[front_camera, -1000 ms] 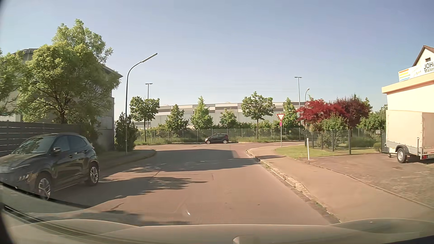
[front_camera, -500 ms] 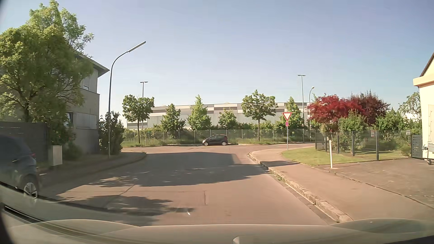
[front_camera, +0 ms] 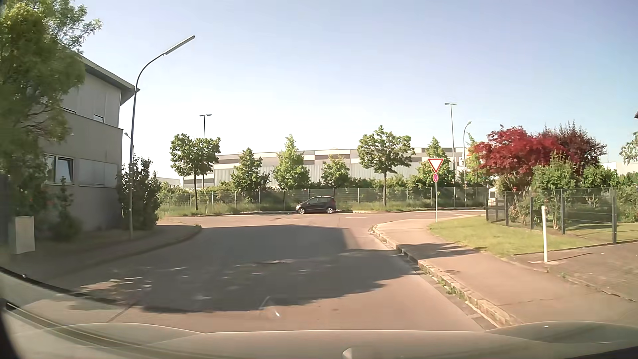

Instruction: Follow the waypoints while adhering to traffic rules and regulations

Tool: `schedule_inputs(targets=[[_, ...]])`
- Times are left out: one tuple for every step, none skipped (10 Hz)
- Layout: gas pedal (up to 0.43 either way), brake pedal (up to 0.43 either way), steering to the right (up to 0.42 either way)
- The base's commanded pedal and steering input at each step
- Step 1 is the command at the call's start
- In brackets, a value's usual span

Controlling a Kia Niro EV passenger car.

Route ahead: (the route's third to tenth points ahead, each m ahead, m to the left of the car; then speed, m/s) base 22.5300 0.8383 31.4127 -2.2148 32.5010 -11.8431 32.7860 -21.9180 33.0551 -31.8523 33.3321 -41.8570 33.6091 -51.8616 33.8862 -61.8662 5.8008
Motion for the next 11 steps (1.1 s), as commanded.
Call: schedule_inputs(targets=[[0.000, 0.061, -0.015], [0.000, 0.091, -0.015], [0.000, 0.091, -0.013], [0.000, 0.110, -0.011], [0.000, 0.085, -0.010], [0.000, 0.073, -0.009], [0.000, 0.073, -0.008], [0.000, 0.073, -0.004], [0.000, 0.079, 0.000], [0.000, 0.085, -0.001], [0.000, 0.091, -0.001]])
